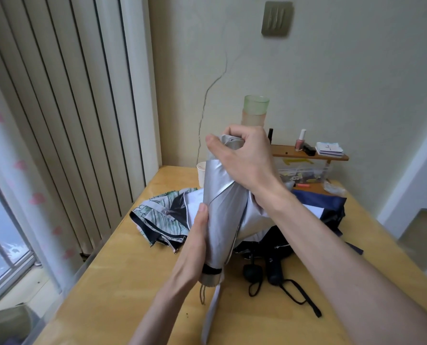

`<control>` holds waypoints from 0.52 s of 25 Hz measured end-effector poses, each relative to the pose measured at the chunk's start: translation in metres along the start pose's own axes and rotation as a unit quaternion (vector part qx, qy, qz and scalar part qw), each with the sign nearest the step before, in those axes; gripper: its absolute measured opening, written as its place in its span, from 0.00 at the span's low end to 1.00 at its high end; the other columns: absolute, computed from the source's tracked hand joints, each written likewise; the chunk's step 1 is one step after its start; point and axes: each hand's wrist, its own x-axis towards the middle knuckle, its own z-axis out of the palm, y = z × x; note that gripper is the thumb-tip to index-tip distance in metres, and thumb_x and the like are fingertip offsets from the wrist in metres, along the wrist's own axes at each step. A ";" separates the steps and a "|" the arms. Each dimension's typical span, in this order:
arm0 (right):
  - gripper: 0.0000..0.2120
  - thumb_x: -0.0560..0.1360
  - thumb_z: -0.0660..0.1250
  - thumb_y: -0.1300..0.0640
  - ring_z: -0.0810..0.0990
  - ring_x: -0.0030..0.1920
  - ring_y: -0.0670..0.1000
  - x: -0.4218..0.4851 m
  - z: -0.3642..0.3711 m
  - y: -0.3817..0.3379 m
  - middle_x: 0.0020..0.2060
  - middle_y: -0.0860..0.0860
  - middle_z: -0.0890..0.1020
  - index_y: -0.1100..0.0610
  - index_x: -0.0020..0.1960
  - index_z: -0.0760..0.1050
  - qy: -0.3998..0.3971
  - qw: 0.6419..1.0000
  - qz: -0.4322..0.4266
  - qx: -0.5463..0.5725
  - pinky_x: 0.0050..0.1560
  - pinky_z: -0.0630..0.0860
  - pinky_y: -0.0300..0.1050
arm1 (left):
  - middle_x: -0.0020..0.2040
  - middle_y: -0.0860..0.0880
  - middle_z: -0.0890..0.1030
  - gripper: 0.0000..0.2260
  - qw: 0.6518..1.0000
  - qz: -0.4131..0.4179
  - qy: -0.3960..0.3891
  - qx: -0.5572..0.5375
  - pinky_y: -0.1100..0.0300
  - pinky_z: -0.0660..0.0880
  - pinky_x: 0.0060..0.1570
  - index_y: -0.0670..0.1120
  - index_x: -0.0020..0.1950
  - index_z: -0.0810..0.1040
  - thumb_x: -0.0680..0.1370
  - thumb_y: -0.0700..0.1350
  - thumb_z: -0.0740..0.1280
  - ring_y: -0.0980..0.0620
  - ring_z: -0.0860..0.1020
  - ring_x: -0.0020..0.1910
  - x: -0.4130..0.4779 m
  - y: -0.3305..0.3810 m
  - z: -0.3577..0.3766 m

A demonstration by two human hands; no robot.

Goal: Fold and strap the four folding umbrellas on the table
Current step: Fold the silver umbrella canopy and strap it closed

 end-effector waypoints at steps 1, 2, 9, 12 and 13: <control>0.23 0.77 0.75 0.55 0.62 0.29 0.45 0.000 0.001 0.001 0.26 0.46 0.65 0.59 0.31 0.66 0.001 1.000 -0.003 -0.006 0.30 0.62 0.40 | 0.59 0.48 0.83 0.19 0.999 0.007 0.021 0.024 0.61 0.78 0.51 0.60 0.58 0.79 0.81 0.71 0.57 0.59 0.83 0.51 0.002 -0.003 -0.001; 0.22 0.77 0.75 0.55 0.62 0.30 0.45 0.000 0.001 0.001 0.26 0.47 0.65 0.62 0.32 0.67 0.003 1.000 -0.006 -0.013 0.30 0.62 0.41 | 0.60 0.51 0.79 0.20 0.997 0.040 0.048 0.054 0.62 0.75 0.54 0.60 0.61 0.74 0.79 0.72 0.58 0.63 0.80 0.52 0.004 -0.006 -0.002; 0.22 0.75 0.73 0.54 0.59 0.32 0.48 0.003 0.005 0.002 0.27 0.48 0.62 0.62 0.32 0.66 0.078 0.995 -0.003 -0.069 0.32 0.62 0.47 | 0.35 0.65 0.79 0.18 0.962 0.179 0.105 0.175 0.61 0.76 0.41 0.64 0.71 0.62 0.83 0.65 0.59 0.62 0.77 0.34 -0.008 -0.012 0.006; 0.23 0.75 0.73 0.55 0.57 0.33 0.49 0.006 0.005 0.000 0.26 0.49 0.59 0.57 0.31 0.61 0.115 0.991 -0.014 -0.073 0.31 0.60 0.44 | 0.56 0.60 0.78 0.23 0.932 0.188 0.119 0.287 0.53 0.79 0.44 0.62 0.68 0.63 0.78 0.69 0.65 0.57 0.79 0.49 -0.004 -0.024 0.009; 0.23 0.75 0.73 0.56 0.57 0.33 0.49 0.007 0.005 -0.001 0.26 0.49 0.59 0.55 0.31 0.60 0.126 0.990 -0.015 -0.069 0.31 0.60 0.42 | 0.61 0.58 0.73 0.25 0.918 0.201 0.133 0.314 0.57 0.77 0.44 0.62 0.72 0.63 0.79 0.68 0.65 0.58 0.76 0.52 -0.002 -0.026 0.008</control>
